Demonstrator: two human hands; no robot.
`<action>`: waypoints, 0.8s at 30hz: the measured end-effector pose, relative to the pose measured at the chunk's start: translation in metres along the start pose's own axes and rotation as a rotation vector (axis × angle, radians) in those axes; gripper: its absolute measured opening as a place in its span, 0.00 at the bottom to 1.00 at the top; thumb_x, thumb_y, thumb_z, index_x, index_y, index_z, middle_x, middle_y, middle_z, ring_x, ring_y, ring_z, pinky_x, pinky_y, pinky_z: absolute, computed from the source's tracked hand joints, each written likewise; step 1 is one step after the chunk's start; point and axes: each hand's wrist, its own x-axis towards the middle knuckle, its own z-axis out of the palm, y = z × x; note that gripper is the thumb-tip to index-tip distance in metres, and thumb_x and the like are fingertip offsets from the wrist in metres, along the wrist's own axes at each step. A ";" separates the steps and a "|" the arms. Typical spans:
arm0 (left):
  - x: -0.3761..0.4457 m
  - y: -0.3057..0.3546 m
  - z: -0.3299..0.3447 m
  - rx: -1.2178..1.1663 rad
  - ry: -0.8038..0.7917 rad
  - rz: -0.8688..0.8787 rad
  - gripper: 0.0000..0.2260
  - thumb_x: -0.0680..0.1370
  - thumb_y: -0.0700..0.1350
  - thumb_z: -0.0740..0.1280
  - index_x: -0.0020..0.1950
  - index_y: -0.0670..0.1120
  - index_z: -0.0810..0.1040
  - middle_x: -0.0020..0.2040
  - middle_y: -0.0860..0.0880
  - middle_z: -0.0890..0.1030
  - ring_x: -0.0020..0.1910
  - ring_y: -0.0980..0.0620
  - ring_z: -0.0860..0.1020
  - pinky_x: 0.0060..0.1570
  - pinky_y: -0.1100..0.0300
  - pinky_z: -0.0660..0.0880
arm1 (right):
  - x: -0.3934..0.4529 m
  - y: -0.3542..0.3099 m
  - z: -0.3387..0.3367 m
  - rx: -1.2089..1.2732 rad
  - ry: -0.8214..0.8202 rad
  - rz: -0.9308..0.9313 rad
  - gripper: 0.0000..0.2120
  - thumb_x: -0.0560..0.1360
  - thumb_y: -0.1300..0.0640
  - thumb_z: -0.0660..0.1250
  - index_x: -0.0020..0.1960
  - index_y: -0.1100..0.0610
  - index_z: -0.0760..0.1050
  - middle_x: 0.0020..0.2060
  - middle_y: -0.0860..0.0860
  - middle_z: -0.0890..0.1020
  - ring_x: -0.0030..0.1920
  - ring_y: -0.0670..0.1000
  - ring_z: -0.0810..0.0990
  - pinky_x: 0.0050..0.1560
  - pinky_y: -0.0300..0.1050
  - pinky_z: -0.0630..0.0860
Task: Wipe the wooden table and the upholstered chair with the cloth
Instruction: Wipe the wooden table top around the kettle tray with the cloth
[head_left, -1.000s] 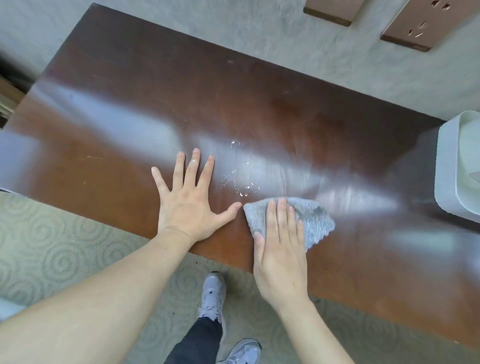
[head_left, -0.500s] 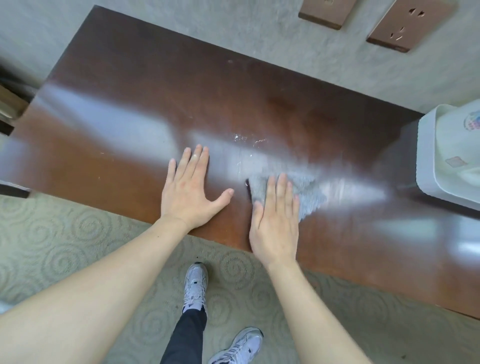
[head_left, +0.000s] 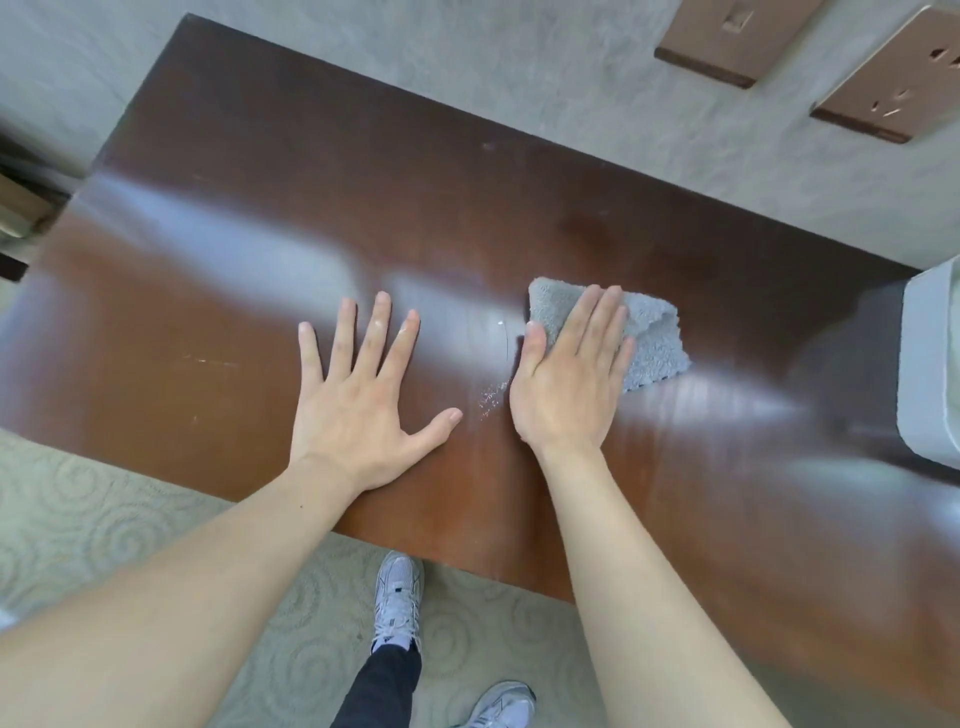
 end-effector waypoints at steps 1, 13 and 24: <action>0.000 0.000 0.000 0.005 0.000 0.001 0.45 0.73 0.77 0.45 0.83 0.51 0.51 0.83 0.45 0.52 0.81 0.39 0.47 0.75 0.32 0.47 | 0.019 -0.003 -0.002 -0.006 0.008 -0.024 0.33 0.83 0.42 0.41 0.80 0.61 0.41 0.80 0.58 0.44 0.80 0.56 0.43 0.79 0.55 0.42; 0.000 0.000 -0.001 0.004 -0.006 0.015 0.44 0.74 0.77 0.46 0.83 0.51 0.51 0.83 0.45 0.52 0.81 0.39 0.47 0.75 0.32 0.47 | 0.035 -0.005 -0.010 0.004 -0.020 -0.279 0.29 0.84 0.48 0.47 0.80 0.61 0.47 0.80 0.58 0.50 0.80 0.56 0.47 0.79 0.54 0.45; 0.000 -0.001 -0.001 -0.013 -0.035 0.032 0.43 0.75 0.75 0.48 0.82 0.49 0.53 0.83 0.44 0.53 0.81 0.38 0.48 0.75 0.31 0.50 | -0.106 0.002 0.004 0.042 -0.076 -0.180 0.32 0.83 0.45 0.44 0.80 0.63 0.45 0.80 0.59 0.48 0.80 0.56 0.46 0.78 0.56 0.50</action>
